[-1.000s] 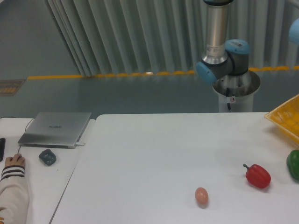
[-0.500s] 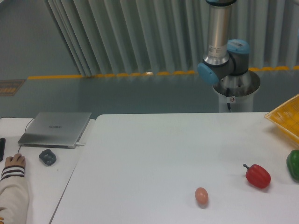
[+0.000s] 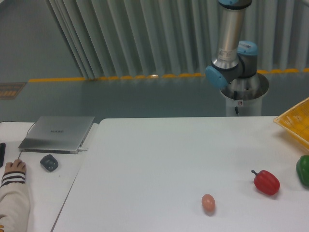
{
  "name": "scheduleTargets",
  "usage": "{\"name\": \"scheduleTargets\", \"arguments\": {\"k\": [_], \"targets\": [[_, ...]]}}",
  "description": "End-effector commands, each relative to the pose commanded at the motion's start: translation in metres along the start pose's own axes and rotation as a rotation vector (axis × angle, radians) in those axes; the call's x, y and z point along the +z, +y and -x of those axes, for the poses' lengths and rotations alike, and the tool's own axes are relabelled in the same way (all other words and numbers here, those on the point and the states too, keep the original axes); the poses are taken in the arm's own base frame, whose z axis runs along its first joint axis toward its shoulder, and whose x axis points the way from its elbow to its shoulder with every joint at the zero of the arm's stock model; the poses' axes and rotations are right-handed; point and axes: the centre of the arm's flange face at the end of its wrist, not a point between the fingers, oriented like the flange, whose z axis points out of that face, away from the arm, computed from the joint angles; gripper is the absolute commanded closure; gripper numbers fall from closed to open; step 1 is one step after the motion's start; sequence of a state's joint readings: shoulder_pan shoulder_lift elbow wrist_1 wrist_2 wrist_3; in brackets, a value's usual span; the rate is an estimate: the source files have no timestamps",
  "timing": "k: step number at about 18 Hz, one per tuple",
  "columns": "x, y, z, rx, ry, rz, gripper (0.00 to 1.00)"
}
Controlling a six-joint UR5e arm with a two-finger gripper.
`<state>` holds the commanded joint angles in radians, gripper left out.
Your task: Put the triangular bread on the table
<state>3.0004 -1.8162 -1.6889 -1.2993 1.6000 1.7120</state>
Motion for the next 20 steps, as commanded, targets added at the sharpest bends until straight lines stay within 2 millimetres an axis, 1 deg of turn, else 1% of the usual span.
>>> {"name": "scheduleTargets", "arguments": {"k": [3, 9, 11, 13, 16, 17, 18, 19, 20], "targets": [[0.013, 0.005, 0.004, -0.076, 0.026, -0.007, 0.00], [0.029, -0.008, 0.006, -0.127, 0.049, -0.045, 0.00], [0.030, -0.015, 0.007, -0.132, 0.040, -0.042, 0.00], [0.033, -0.016, 0.008, -0.132, 0.040, -0.042, 0.00], [0.035, -0.016, 0.008, -0.139, 0.044, -0.042, 0.10], [0.036, -0.017, 0.008, -0.139, 0.042, -0.041, 0.15], [0.036, -0.017, 0.009, -0.141, 0.033, -0.039, 0.23], [0.037, -0.017, 0.009, -0.141, 0.030, -0.039, 0.35], [0.038, -0.017, 0.008, -0.141, 0.030, -0.041, 0.43]]}}
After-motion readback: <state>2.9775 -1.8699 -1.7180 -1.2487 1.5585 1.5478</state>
